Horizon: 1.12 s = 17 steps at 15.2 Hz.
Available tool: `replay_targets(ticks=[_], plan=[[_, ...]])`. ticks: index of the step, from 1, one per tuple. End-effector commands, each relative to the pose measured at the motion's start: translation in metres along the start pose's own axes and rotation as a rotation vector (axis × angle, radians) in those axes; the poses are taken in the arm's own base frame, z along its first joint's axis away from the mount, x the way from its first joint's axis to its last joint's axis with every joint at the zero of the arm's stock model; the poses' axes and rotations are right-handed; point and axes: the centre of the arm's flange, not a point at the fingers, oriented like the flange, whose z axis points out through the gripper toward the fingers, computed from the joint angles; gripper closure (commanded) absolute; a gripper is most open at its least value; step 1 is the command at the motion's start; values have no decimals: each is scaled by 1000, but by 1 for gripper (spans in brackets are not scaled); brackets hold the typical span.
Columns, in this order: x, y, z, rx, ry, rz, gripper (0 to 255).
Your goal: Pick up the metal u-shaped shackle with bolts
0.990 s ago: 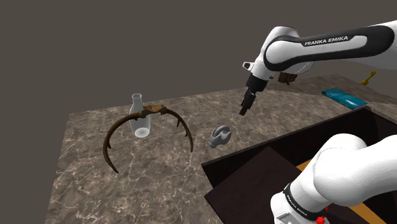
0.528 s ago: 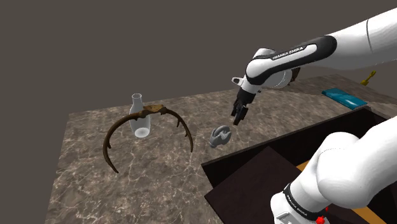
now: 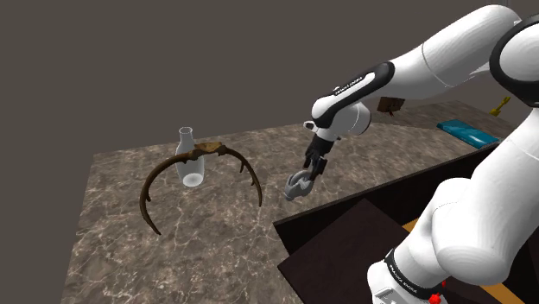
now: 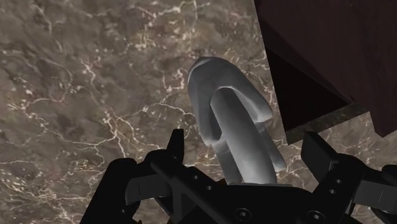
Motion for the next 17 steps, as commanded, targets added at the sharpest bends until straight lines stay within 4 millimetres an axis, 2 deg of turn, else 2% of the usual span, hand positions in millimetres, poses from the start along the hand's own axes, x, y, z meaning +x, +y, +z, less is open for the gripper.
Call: replay_targets(ticks=[1,4,6,7,15,17], plan=[[-1,3,10,0,0,-2,0],[-4,6,23,0,0,-2,0],[-4,6,23,0,0,-2,0],[-4,6,23,0,0,-2,255],[-3,5,24,0,0,-2,255],[-3,4,18,0,0,-2,255]])
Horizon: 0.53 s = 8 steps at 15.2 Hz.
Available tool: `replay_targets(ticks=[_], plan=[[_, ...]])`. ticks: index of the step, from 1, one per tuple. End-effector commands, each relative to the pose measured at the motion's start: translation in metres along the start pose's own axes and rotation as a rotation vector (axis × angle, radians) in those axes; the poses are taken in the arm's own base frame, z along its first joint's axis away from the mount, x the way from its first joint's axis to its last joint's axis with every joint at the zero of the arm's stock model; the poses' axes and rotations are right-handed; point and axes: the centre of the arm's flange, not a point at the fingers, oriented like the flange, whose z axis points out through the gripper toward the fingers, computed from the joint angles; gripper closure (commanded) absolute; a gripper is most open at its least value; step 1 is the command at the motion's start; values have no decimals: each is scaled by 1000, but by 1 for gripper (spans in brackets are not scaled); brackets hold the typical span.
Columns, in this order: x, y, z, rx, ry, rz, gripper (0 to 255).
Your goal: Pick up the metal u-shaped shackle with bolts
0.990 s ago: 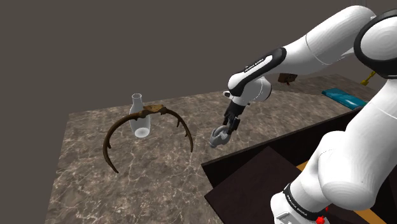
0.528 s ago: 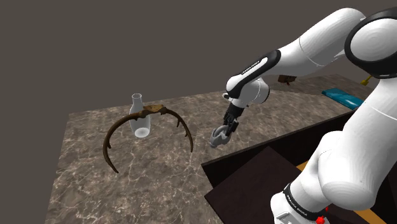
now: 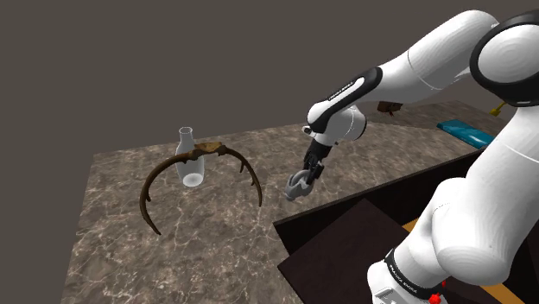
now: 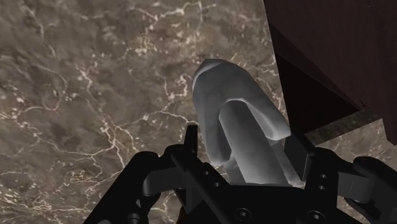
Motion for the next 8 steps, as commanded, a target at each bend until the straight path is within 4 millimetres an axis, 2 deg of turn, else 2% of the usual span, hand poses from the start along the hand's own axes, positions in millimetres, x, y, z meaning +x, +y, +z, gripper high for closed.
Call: replay_targets(ticks=[1,8], plan=[[2,-2,-7,1,0,-1,255],[9,-10,-43,1,0,-1,255]])
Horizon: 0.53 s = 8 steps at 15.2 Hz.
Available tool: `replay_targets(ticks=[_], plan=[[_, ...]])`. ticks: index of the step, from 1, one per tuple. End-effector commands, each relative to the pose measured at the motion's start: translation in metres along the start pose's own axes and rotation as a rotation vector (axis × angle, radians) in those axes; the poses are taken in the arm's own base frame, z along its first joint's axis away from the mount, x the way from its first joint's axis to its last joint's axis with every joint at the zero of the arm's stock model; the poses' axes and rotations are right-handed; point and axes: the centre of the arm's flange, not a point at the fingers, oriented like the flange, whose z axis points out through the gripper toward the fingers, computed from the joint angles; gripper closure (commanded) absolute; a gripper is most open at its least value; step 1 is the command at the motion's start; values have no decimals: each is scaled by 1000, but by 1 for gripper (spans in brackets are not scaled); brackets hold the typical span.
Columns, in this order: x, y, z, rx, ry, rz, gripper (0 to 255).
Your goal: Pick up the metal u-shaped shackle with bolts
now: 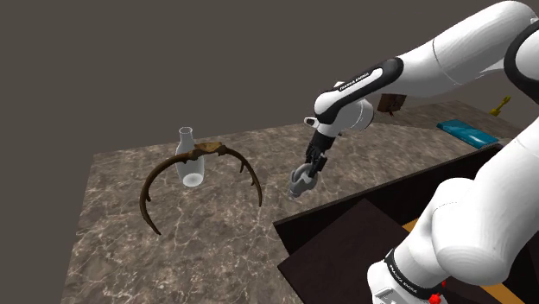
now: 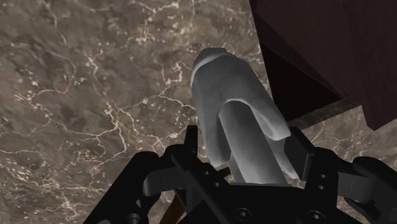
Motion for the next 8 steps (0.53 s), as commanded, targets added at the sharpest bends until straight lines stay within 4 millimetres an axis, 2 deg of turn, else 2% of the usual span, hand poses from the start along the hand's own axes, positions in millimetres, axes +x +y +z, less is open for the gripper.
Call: replay_targets(ticks=[1,6,8], plan=[[2,-2,-11,0,0,0,255],[8,-8,-36,0,0,0,255],[8,-8,-37,0,0,0,255]])
